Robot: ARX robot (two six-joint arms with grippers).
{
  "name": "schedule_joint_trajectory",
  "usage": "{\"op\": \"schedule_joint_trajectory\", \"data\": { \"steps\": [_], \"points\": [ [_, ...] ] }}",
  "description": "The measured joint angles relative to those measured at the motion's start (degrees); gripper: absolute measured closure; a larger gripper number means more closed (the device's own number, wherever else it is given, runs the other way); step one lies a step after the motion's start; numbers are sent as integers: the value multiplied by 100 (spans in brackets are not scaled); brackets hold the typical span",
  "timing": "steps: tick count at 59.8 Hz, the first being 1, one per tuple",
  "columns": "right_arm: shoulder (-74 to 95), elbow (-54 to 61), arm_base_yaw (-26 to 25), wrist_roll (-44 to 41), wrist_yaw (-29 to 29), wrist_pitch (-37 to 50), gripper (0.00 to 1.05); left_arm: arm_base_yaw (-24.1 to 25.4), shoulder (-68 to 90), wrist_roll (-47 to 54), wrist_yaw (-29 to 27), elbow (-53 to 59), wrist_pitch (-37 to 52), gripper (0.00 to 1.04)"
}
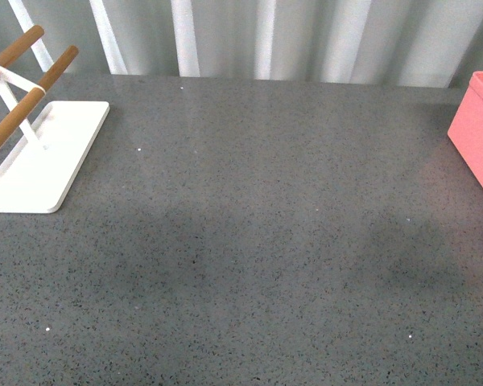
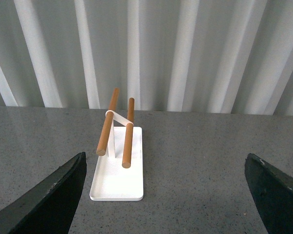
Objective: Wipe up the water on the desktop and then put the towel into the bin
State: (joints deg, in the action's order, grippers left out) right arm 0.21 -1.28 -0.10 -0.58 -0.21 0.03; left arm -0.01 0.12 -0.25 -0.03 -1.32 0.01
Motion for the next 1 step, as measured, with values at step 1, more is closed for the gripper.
{"op": "schedule_joint_trajectory", "data": {
  "steps": [1],
  "points": [
    [0, 0, 0, 0, 0, 0, 7, 0, 0, 0, 0, 0, 0, 7]
  ]
}}
